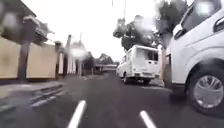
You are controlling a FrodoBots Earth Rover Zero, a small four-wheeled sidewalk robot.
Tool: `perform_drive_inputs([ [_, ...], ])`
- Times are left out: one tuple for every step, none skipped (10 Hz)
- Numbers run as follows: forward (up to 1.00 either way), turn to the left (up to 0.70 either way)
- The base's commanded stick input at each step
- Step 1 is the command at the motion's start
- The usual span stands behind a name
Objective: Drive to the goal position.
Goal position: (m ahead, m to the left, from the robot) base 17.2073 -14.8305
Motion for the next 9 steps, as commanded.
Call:
perform_drive_inputs([
  [0.70,0.05],
  [0.70,0.04],
  [0.72,0.09],
  [0.85,0.03],
  [0.85,0.00],
  [0.85,0.00],
  [0.85,0.00],
  [0.85,0.03],
  [0.85,0.09],
])
